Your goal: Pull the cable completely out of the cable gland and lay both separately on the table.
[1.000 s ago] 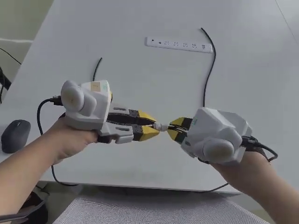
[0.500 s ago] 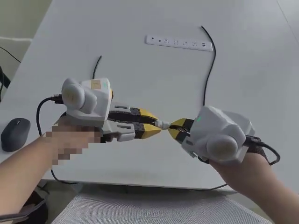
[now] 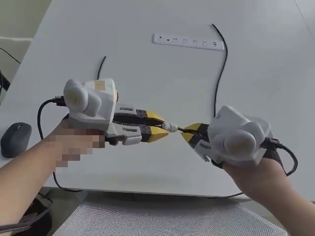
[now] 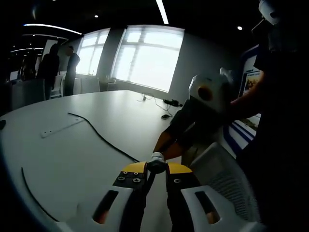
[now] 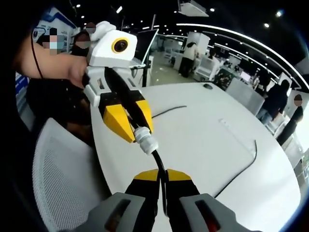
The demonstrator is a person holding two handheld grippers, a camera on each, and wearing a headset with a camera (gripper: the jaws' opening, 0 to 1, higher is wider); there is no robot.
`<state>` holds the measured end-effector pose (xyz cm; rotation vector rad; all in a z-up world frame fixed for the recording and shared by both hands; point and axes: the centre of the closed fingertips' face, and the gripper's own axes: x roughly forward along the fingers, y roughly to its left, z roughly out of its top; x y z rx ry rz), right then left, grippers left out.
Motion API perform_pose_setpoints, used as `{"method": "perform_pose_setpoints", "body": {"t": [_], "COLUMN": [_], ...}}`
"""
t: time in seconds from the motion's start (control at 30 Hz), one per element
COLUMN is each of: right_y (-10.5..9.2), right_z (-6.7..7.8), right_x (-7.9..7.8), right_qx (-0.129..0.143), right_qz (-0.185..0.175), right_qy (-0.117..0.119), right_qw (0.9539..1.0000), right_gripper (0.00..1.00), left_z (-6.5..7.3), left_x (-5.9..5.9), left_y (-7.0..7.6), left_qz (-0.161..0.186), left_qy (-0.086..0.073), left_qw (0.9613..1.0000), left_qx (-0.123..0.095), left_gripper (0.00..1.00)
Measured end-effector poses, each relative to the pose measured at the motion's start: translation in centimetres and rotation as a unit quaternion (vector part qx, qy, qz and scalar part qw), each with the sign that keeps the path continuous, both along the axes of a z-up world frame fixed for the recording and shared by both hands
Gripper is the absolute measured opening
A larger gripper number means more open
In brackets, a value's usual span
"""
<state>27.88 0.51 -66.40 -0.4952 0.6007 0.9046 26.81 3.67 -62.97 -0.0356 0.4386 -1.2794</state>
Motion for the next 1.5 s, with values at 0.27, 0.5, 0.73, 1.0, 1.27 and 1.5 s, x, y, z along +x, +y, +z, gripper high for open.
{"method": "perform_pose_setpoints", "body": {"t": [0.27,0.5,0.73,1.0,1.27,1.5], "right_y": [-2.0,-3.5,-5.3,-6.4,-6.1,-5.5], "right_z": [-1.2,-2.4,-4.1,-5.6,-5.2,-3.6], "right_x": [0.5,0.8,0.9,0.6,0.2,-0.1], "right_qx": [0.022,0.042,0.054,0.059,0.061,0.07], "right_qz": [-0.057,-0.103,-0.166,-0.215,-0.203,-0.175], "right_qy": [0.034,0.055,0.088,0.121,0.105,0.083], "right_qw": [0.9976,0.9923,0.9807,0.9673,0.9717,0.9785], "right_gripper": [0.0,0.0,0.0,0.0,0.01,0.05], "left_z": [0.1,0.1,-0.2,-0.5,-0.5,-0.3], "left_x": [0.1,0.0,-0.2,-0.3,0.1,0.1], "left_y": [0.2,0.1,-0.1,-0.2,0.3,0.6], "left_qz": [0.007,0.008,0.007,0.006,0.018,0.021], "left_qy": [-0.007,-0.005,-0.001,0.001,0.008,0.007], "left_qw": [0.9999,0.9999,1.0,0.9999,0.9997,0.9997], "left_qx": [0.003,0.003,0.005,0.01,0.014,0.011], "left_gripper": [0.14,0.14,0.14,0.14,0.15,0.15]}}
